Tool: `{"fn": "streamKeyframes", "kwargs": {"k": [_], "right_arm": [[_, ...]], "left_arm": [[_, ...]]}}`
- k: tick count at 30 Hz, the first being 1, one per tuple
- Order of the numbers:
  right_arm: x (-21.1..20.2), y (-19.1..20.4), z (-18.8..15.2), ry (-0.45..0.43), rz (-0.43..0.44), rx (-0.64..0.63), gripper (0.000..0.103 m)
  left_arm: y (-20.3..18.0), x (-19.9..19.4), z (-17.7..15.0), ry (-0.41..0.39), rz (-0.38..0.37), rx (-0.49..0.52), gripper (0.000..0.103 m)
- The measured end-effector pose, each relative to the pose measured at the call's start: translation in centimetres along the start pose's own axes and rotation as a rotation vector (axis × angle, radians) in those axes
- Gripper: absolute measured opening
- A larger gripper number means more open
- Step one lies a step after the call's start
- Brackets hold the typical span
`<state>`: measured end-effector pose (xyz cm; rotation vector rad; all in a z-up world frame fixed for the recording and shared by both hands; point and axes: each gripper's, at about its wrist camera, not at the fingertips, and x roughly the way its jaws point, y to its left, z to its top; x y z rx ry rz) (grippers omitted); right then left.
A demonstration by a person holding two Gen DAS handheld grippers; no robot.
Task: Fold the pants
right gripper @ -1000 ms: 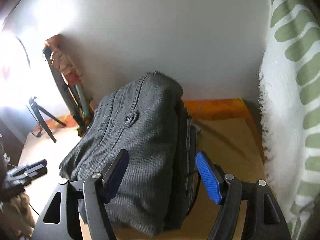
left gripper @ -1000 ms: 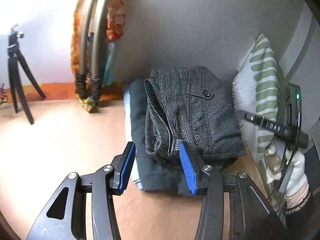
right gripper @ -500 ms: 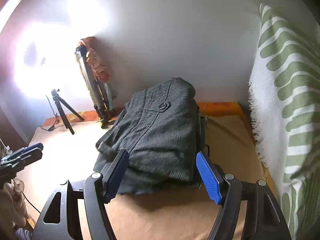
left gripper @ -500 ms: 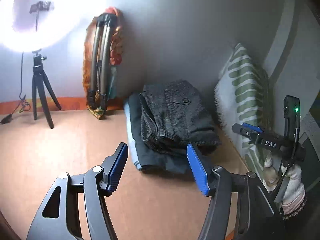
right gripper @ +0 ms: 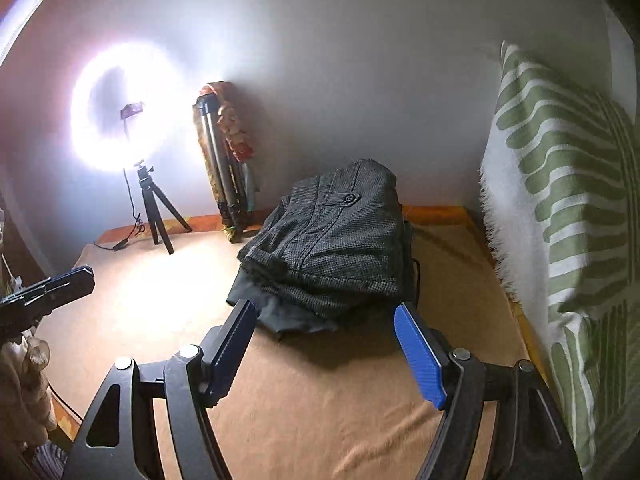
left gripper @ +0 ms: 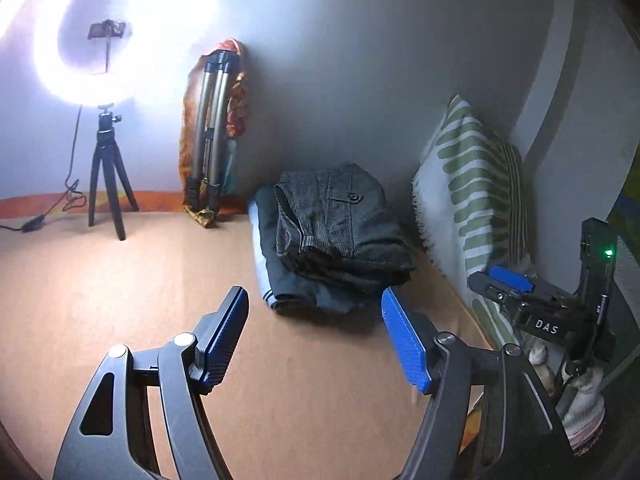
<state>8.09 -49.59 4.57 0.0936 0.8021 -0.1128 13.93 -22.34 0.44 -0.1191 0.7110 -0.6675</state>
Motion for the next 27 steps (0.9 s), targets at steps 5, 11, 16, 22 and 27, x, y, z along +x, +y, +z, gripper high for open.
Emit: {"fn": "streamKeyframes", "kwargs": {"k": [5,11,16,22,27], "right_arm": [[-2.6,1.3,-1.2,-0.04,-0.044,0.002,0.08],[-4.6,3.1,-2.4,-0.087,-0.119,-0.024,0.088],[-4.9,4.2,-3.3,-0.1,-0.131,-0.013,0.093],[-4.6,4.8,-4.7,-0.109,-0.143,0.023,0.097],[-4.6,4.7,-5.7,-0.114,-0.155,0.066,0.1]], "left_arm": [[-0.5,-0.8,-1.2,0.0,0.025,0.027,0.069],[-1.2,-2.1,-2.4,-0.043,0.084,0.123,0.081],[-0.8,-2.6,-3.1,-0.038,0.087,0.128,0.081],[-0.7,-3.1,-4.0,-0.027,0.102,0.156,0.081],[-0.5,-3.1,-4.7,-0.015,0.108,0.162,0.081]]}}
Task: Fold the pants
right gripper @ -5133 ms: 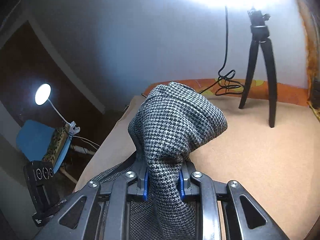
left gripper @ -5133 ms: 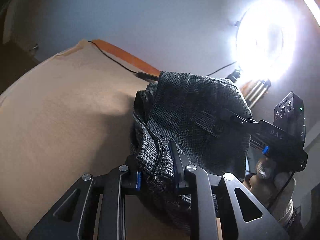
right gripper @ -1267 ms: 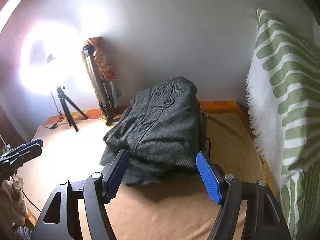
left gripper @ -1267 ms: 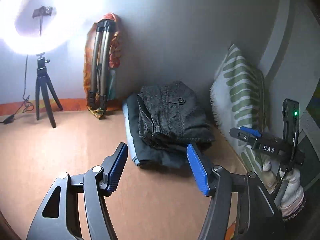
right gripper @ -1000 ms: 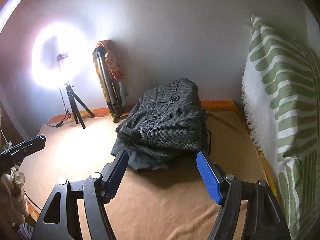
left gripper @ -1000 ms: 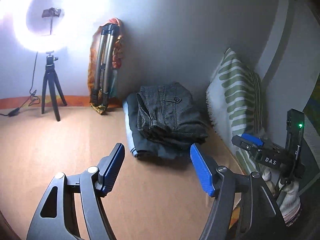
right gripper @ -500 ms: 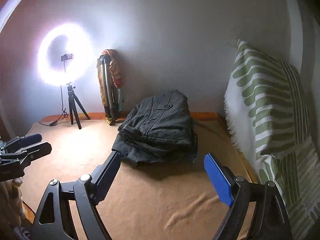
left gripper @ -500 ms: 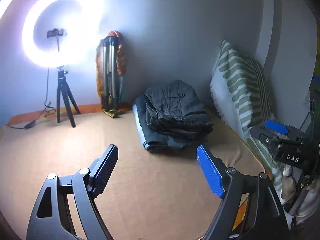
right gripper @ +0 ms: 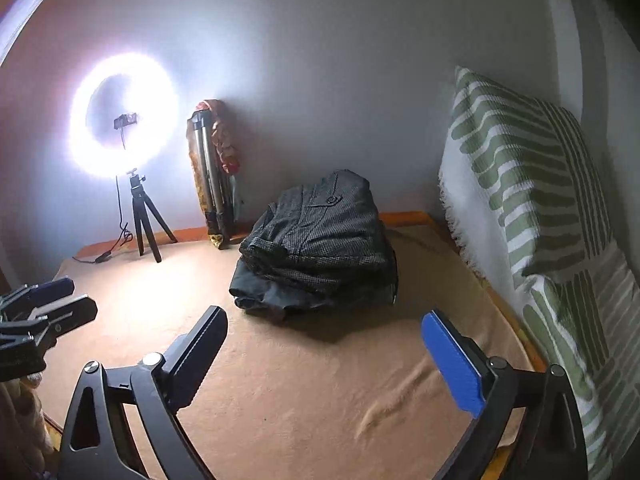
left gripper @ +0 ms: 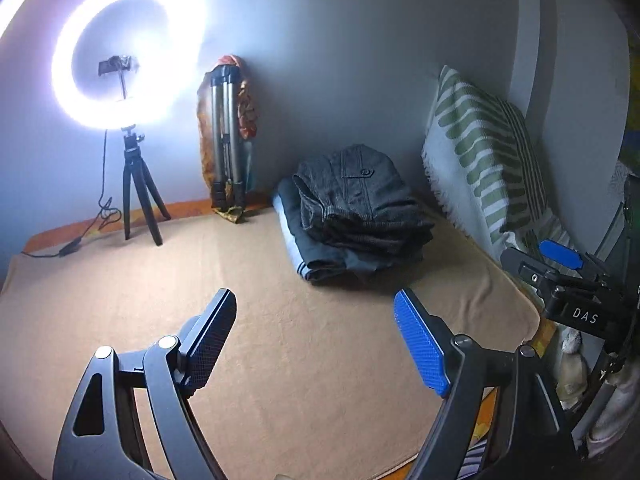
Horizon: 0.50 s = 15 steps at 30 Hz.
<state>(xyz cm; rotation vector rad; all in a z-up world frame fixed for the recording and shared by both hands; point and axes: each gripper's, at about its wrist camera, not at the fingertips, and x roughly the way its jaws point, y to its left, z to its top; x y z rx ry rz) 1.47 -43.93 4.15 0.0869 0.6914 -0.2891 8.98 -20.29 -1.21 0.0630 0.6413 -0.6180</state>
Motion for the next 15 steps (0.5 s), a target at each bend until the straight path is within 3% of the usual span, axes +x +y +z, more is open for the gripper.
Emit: {"fn": "streamKeyframes", "kwargs": {"k": [7,15], "right_arm": [[-0.2,0.6,-1.1,-0.034,-0.055,0.011,0.103],[0.6,1.5,-1.9,-0.031,-0.043,0.035,0.103]], "left_arm": [[0.3,0.1,-0.5,0.023,0.024,-0.001,0.081],[0.5,-0.1,-0.9,0.034,0.045,0.007,0.081]]}}
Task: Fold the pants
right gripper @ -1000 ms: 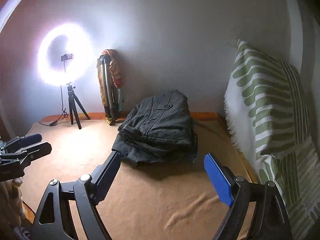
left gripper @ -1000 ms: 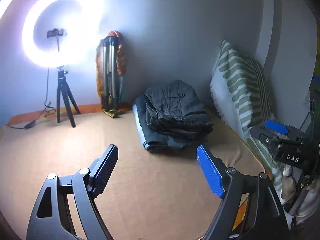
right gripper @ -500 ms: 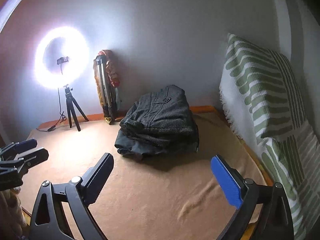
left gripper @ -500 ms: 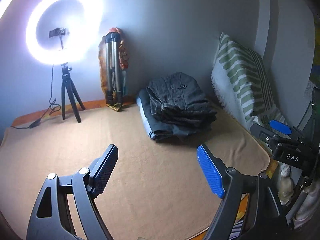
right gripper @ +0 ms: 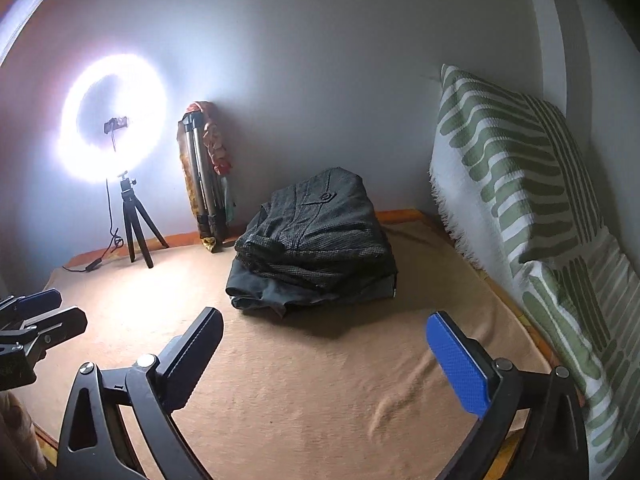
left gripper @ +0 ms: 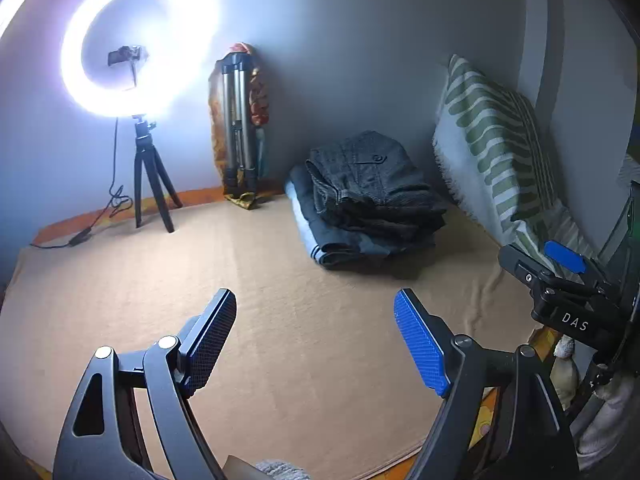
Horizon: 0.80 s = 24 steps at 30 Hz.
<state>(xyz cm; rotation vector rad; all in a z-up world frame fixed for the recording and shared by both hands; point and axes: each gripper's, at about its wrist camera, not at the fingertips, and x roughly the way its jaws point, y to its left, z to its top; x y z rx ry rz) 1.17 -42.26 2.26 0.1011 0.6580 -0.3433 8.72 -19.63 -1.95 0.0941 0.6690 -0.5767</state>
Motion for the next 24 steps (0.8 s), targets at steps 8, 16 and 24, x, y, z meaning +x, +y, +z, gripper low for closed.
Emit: {"fn": "streamKeyframes", "kwargs": {"k": [8,16,24], "right_arm": [[0.36,0.59,-0.53,-0.013,-0.01,-0.016,0.103],[0.48,0.56,-0.97,-0.005,-0.005,-0.017,0.103],[0.09,0.47,-0.98,-0.011,0.005,-0.007,0.103]], "left_arm": [[0.11,0.21,-0.31,0.017,0.002,-0.003,0.081],[-0.05,0.4,-0.49,0.031,-0.002,-0.009,0.081],[-0.24,0.34,-0.66,0.034,0.002,-0.005,0.082]]}}
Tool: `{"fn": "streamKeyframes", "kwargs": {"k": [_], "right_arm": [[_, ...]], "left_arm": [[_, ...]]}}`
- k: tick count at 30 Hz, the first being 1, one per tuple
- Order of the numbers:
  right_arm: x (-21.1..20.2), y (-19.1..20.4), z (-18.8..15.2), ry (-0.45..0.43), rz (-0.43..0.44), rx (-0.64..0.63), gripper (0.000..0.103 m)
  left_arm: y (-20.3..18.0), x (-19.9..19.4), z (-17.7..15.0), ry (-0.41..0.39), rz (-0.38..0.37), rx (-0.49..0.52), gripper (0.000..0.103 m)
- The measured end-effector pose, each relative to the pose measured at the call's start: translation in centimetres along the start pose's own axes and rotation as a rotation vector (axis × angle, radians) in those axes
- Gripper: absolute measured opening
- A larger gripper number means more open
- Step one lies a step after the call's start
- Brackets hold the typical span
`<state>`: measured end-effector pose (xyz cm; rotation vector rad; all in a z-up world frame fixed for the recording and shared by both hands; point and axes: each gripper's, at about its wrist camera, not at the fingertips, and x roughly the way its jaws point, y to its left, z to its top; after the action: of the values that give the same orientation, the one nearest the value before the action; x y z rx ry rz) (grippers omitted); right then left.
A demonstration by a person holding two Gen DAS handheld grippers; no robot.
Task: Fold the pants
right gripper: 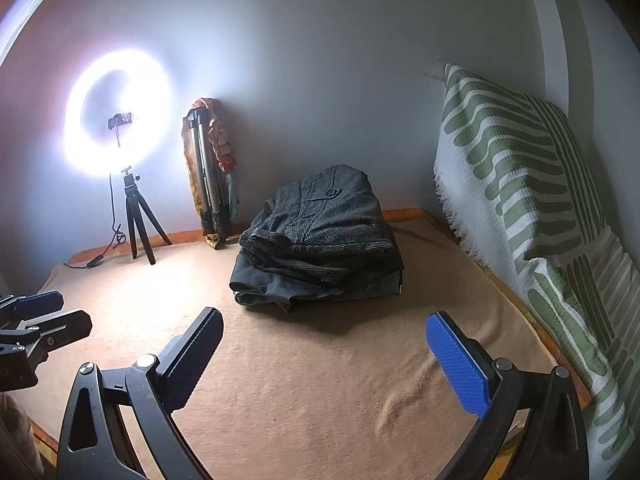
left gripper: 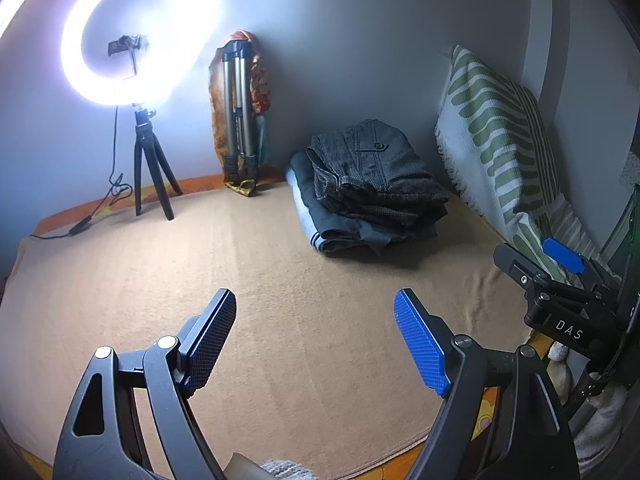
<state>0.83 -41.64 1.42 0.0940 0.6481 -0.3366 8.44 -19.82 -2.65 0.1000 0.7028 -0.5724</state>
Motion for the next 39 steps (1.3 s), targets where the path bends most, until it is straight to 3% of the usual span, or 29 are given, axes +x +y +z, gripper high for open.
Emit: {"fn": "streamKeyframes", "kwargs": {"k": [39], "right_arm": [[0.26,0.07,-0.11,-0.001,0.013,0.006,0.103]], "left_arm": [[-0.02,0.27,-0.11,-0.001,0.01,0.019,0.082]]}}
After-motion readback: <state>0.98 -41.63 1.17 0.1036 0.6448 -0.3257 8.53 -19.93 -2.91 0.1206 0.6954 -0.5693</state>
